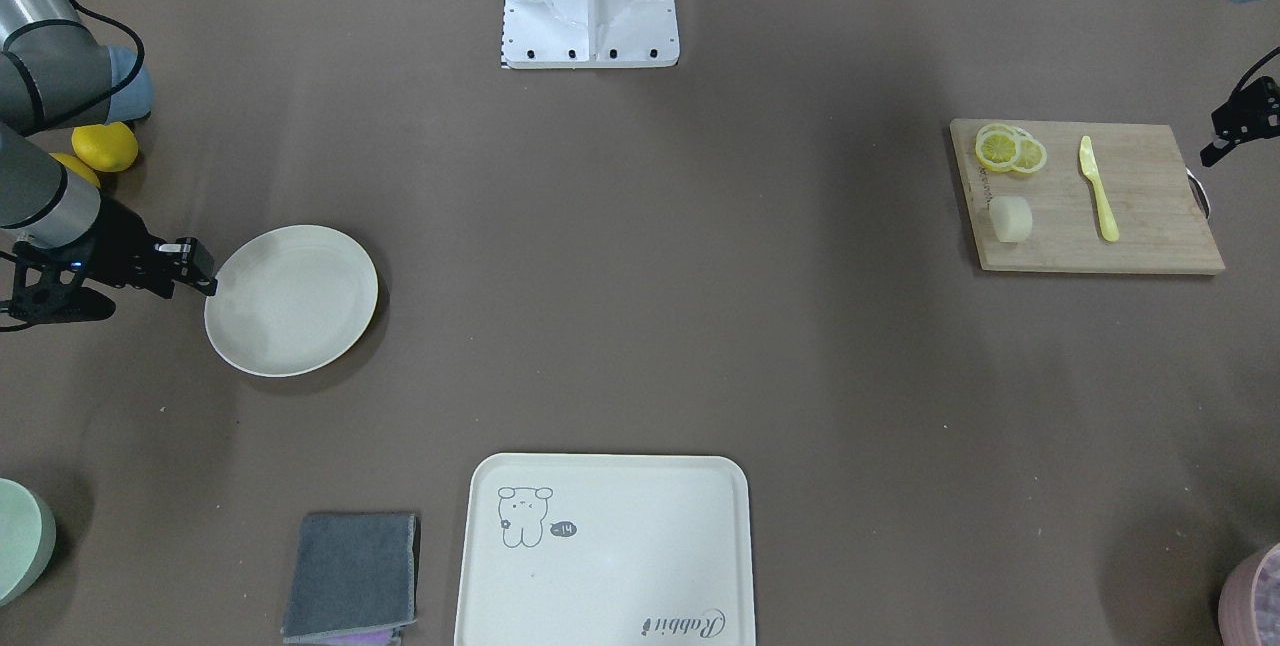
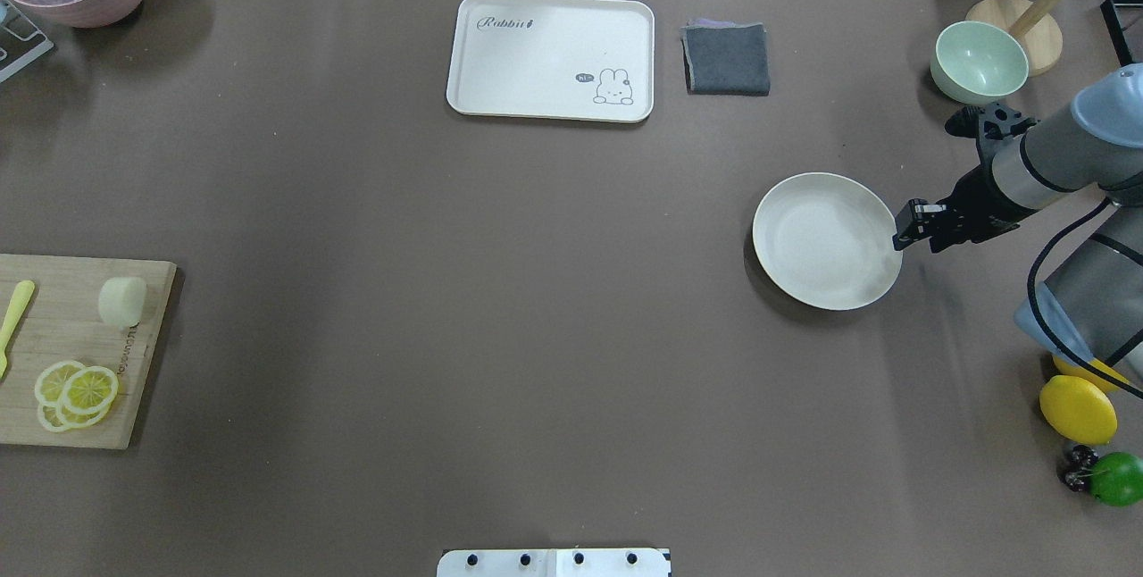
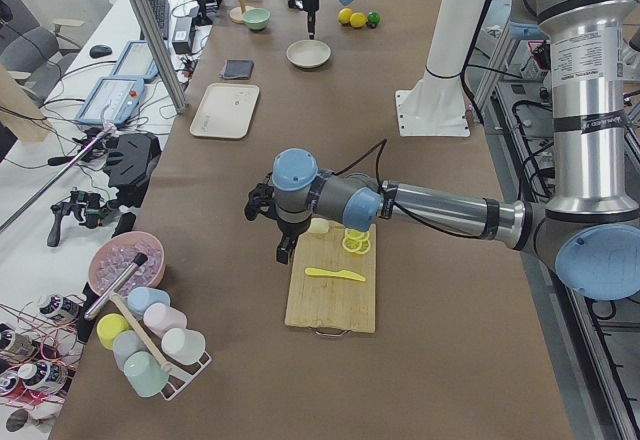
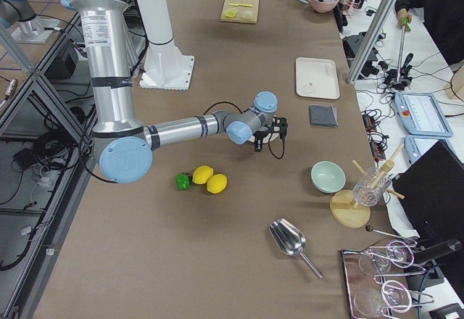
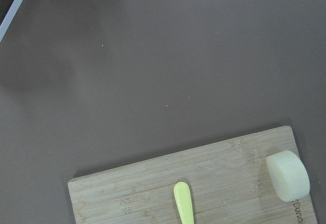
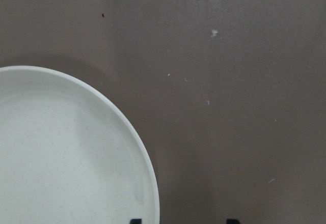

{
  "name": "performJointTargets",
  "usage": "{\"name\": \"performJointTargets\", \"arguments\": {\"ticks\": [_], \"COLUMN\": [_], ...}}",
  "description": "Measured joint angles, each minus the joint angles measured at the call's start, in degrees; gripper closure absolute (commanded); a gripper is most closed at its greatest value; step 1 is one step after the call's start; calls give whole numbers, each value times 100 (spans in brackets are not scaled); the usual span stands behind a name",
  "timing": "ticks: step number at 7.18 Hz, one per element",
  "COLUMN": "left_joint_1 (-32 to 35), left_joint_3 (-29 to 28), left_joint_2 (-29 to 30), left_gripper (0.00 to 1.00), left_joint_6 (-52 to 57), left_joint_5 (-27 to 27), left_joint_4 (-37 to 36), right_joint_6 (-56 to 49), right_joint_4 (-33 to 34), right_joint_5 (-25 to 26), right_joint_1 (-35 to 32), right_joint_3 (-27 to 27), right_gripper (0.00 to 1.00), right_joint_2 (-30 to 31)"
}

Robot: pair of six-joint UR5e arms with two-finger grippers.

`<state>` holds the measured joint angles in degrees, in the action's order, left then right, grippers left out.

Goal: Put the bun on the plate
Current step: 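Reach the right gripper to the white plate's rim and grasp it, then slide the white plate centerward with the right gripper while the left reaches the bun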

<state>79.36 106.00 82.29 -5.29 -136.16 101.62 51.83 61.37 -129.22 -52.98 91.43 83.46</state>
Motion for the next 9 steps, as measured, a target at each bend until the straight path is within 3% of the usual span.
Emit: {"name": "performJointTargets", "arguments": {"ticks": [1, 2, 6, 9], "left_joint_1": [0, -1, -8, -39], "left_joint_3": [8, 13, 12, 93], "left_joint_2": [3, 5, 3, 25], "left_gripper": [2, 2, 2, 3], "left_joint_6": [1, 2, 2, -388], "left_joint_5": [-4, -6, -3, -7], "left_joint_4": [4, 6, 7, 34], "right_joint_6": [157, 235, 328, 1454], "right_joint_4": [-58, -79, -90, -96], "right_joint_5": [1, 4, -15, -143], "right_joint_1": [65, 102, 123, 362], "right_joint_3": [-81, -150, -154, 347], "right_gripper": [65, 100, 100, 100], "right_joint_2": [-81, -156, -255, -769]}}
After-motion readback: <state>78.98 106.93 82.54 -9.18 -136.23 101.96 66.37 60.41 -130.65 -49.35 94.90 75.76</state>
